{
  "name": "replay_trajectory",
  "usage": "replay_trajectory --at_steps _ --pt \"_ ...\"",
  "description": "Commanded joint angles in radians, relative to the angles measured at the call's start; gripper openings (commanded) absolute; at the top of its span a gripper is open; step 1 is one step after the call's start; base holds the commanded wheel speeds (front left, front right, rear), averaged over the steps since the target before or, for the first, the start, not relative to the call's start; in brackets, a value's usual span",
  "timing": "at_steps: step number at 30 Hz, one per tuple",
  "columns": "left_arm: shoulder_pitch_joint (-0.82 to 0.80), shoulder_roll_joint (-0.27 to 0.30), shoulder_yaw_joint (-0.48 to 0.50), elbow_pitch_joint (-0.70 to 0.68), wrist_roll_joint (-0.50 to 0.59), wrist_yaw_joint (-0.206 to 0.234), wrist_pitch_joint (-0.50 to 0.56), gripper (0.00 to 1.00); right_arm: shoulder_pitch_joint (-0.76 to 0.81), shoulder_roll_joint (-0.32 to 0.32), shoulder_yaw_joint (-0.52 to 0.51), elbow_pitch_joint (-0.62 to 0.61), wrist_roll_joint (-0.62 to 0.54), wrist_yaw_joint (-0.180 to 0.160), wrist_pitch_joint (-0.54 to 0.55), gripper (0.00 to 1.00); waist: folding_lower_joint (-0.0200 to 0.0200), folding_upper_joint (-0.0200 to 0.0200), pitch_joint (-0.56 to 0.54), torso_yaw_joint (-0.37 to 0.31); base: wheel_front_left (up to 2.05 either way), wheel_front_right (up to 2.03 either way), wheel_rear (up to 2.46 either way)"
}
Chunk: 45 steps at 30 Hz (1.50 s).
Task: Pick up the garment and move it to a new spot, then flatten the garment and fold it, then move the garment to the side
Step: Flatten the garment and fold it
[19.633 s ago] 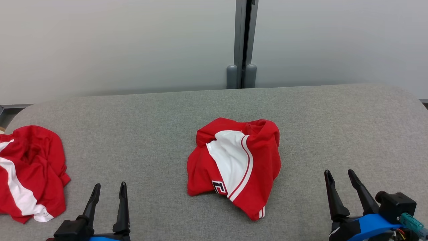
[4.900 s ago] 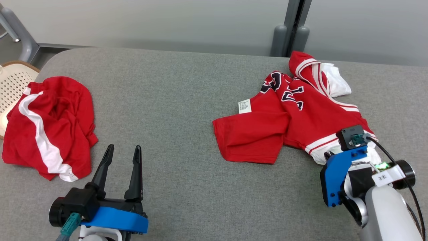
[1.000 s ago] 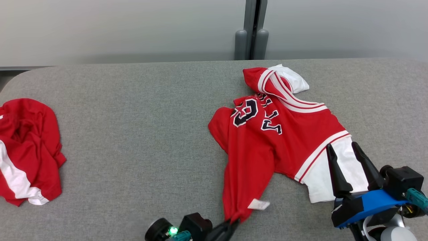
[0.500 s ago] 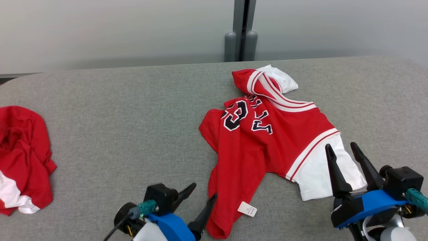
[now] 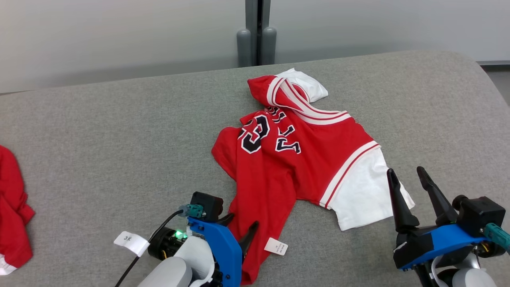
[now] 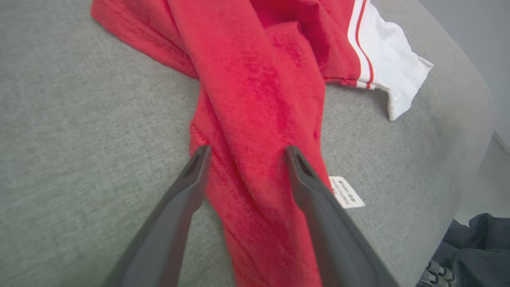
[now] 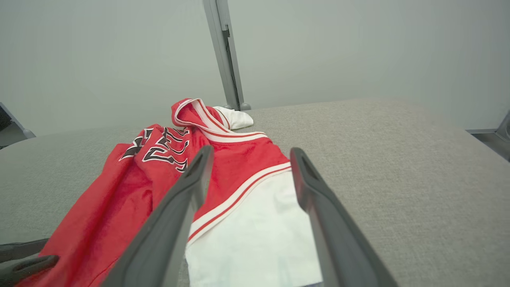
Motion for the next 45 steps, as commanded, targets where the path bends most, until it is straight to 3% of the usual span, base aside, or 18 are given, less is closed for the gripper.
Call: replay_trajectory --at_steps 1,6,10,11,12,13,20,26,31,36,37,38,45 --pt "-0.024 0.002 0.001 0.022 0.007 0.006 0.003 1.00 -0.008 -0.001 -0.001 -0.001 0.005 0.000 -0.006 1.00 -0.0001 -0.0001 0.010 -0.012 0.00 0.00 0.00" --pt "-0.057 -0.003 -0.018 0.118 0.064 0.081 0.026 1.00 -0.015 -0.002 0.002 0.006 0.019 0.000 -0.016 1.00 -0.0001 -0.0001 0.026 -0.033 0.00 0.00 0.00" --pt "-0.066 -0.012 -0.030 0.160 0.081 0.101 0.034 1.00 -0.017 -0.002 -0.002 0.012 0.025 0.000 -0.021 1.00 -0.0001 -0.0001 0.033 -0.037 0.00 0.00 0.00" --pt "-0.065 -0.015 -0.036 0.169 0.081 0.102 0.039 0.89 -0.017 -0.002 -0.002 0.013 0.025 0.000 -0.023 1.00 -0.0001 -0.0001 0.034 -0.037 0.00 0.00 0.00" --pt "-0.066 -0.017 -0.041 0.175 0.084 0.097 0.035 0.28 -0.018 -0.002 -0.003 0.015 0.026 0.000 -0.025 1.00 -0.0001 -0.0001 0.035 -0.036 0.00 0.00 0.00" --pt "-0.064 -0.020 -0.046 0.181 0.082 0.091 0.032 0.00 -0.020 -0.002 -0.002 0.016 0.026 0.000 -0.026 1.00 -0.0001 -0.0001 0.035 -0.036 0.00 0.00 0.00" --pt "-0.113 0.006 0.011 0.187 0.114 0.127 -0.152 0.00 -0.029 -0.001 -0.003 0.019 0.031 0.000 -0.032 1.00 -0.0001 -0.0001 0.037 -0.025 0.00 0.00 0.00" --pt "-0.189 0.085 0.046 0.211 0.160 0.123 -0.267 0.00 -0.030 -0.002 0.000 0.018 0.019 0.000 -0.028 1.00 -0.0001 -0.0001 0.035 -0.018 0.00 0.00 0.00" --pt "-0.251 0.149 0.056 0.247 0.168 0.085 -0.267 0.00 -0.034 -0.002 0.004 0.017 0.017 0.000 -0.022 1.00 -0.0001 -0.0001 0.037 -0.022 0.00 0.00 0.00" --pt "-0.312 0.194 0.018 0.269 0.211 0.019 -0.293 0.02 -0.039 -0.002 0.005 0.017 0.019 0.000 -0.021 1.00 -0.0001 -0.0001 0.042 -0.028 0.00 0.00 0.00" --pt "-0.316 0.197 0.014 0.279 0.211 0.006 -0.297 0.32 -0.038 -0.002 0.007 0.018 0.021 0.000 -0.022 1.00 -0.0001 -0.0001 0.043 -0.030 0.00 0.00 0.00" --pt "-0.319 0.197 0.010 0.287 0.209 -0.007 -0.300 1.00 -0.038 -0.002 0.009 0.018 0.023 0.000 -0.021 1.00 -0.0001 -0.0001 0.044 -0.031 0.00 0.00 0.00" --pt "-0.279 0.175 0.034 0.324 0.164 -0.008 -0.354 1.00 -0.032 -0.002 0.003 0.023 0.026 0.000 -0.020 1.00 -0.0001 -0.0001 0.035 -0.028 0.00 0.00 0.00"
